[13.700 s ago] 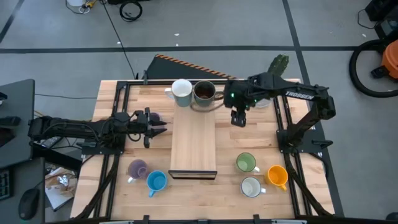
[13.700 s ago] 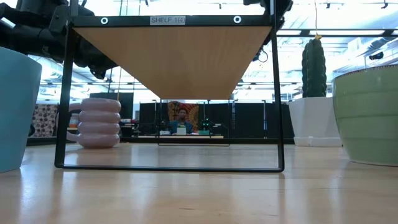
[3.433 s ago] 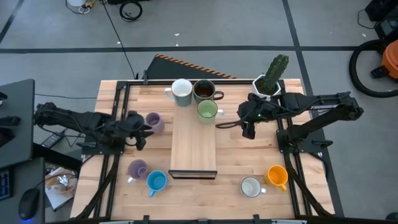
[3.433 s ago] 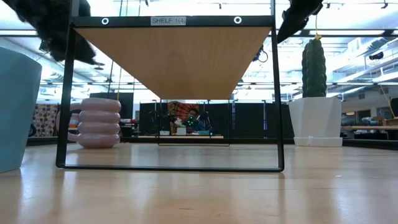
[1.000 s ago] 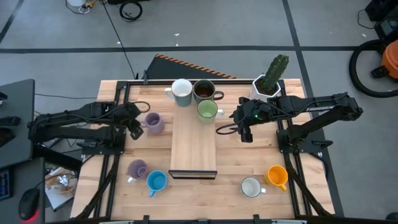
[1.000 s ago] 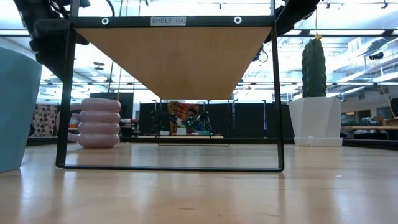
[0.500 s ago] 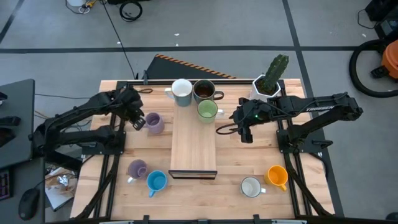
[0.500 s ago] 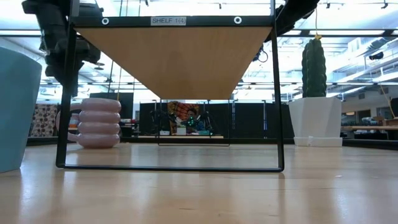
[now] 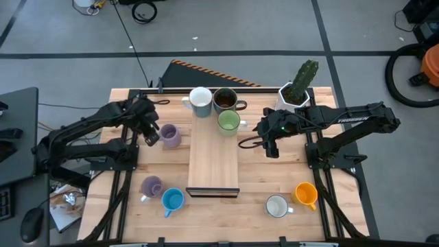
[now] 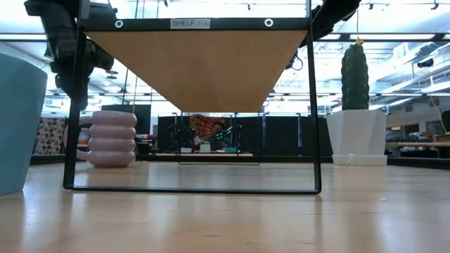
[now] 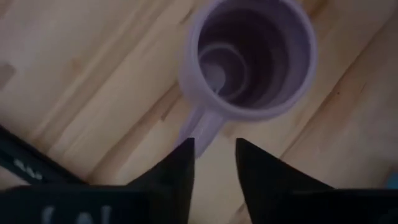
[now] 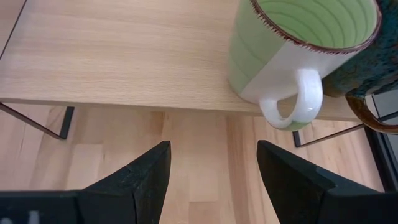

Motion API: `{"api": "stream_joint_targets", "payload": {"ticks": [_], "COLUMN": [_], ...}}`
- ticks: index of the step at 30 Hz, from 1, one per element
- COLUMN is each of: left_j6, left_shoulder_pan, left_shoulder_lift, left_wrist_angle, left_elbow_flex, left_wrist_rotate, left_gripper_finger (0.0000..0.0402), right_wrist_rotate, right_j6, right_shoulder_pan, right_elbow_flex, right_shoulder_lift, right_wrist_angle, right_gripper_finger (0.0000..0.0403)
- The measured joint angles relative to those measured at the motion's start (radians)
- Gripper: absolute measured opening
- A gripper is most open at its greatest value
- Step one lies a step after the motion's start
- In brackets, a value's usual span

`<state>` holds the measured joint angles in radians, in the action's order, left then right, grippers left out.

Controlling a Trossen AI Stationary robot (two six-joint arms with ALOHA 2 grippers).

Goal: Place coffee mugs
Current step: Put the top purple mug on the shelf

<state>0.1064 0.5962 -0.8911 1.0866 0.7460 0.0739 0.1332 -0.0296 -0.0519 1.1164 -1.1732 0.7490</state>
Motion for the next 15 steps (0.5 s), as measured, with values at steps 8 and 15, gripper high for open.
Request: {"api": "stream_joint_targets", "payload": {"ticks": [8,15], "left_j6": [0.012,0.012], "left_shoulder_pan": [-0.038,-0.106], "left_shoulder_lift": [-0.069,-0.170], "left_wrist_angle": [0.006,0.004], "left_elbow_flex": [0.000,0.000], "left_wrist_rotate": [-0.047,-0.098], "left_gripper_finger": [0.0166,0.0167], "right_wrist_rotate": [-0.005,-0.028], "right_j6": [-0.003,-0.005], "right_shoulder_pan": [0.000,0.000], "right_elbow_flex": [0.000,0.000], "right_shoulder_lift": [0.000,0.000], "right_wrist_angle": [-0.019,-0.024], "right_gripper_finger": [0.0245,0.0245]}}
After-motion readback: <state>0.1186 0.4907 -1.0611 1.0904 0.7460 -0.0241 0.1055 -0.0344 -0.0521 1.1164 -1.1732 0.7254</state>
